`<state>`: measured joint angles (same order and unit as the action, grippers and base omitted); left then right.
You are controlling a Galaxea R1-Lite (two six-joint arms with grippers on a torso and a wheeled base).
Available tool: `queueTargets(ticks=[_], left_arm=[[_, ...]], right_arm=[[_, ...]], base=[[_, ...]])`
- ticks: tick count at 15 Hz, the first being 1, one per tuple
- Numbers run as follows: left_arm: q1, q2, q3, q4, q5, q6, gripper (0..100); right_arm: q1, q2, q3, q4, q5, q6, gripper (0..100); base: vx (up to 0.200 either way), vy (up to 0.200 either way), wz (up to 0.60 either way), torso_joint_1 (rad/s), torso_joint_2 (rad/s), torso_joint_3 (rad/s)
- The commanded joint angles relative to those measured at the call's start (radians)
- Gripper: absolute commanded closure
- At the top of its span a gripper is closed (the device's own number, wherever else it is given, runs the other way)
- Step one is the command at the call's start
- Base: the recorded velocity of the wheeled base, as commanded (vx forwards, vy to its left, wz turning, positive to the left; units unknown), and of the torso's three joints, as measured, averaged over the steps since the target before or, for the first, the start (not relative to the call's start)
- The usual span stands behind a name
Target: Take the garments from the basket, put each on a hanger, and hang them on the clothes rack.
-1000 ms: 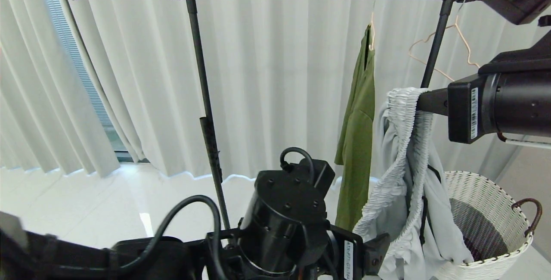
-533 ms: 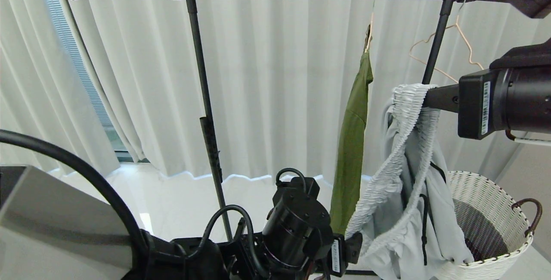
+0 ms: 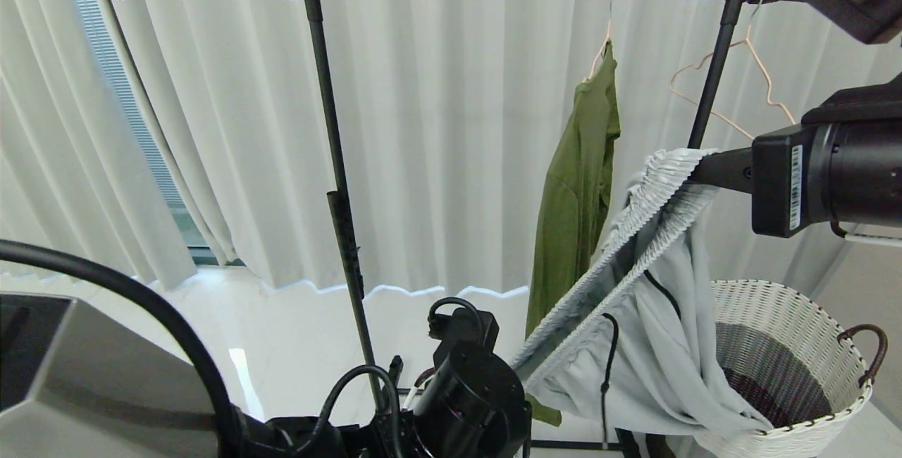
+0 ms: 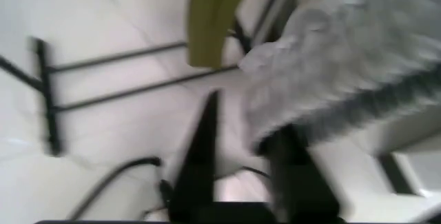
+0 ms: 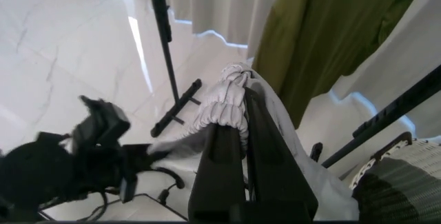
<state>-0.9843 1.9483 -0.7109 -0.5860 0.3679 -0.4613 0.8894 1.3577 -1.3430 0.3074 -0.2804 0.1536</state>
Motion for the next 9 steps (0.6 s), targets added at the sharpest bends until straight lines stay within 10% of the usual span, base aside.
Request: queueTargets(ticks=[1, 4, 9], left_arm=[[-0.011, -0.152, 0.050, 0.006, 0.034, 0.062, 100], [0.081, -0.440, 0.051, 0.133, 0.031, 0.185, 100], [0.214, -0.717, -0.380, 0.678, 0.022, 0.337, 100]], right_arm=[[-0.015, -0.009, 0.005, -0.002, -0.002, -0.005, 100], [-0.026, -0.012, 0.010, -0.007, -0.002, -0.034, 100], [-0.029, -0.081, 0.007, -0.001, -0.002, -0.174, 100]], base=[[0.000, 0.000, 0.00, 0.000, 0.00, 0.000], [0.000, 0.000, 0.00, 0.000, 0.00, 0.000], [0.000, 0.000, 0.00, 0.000, 0.00, 0.000]])
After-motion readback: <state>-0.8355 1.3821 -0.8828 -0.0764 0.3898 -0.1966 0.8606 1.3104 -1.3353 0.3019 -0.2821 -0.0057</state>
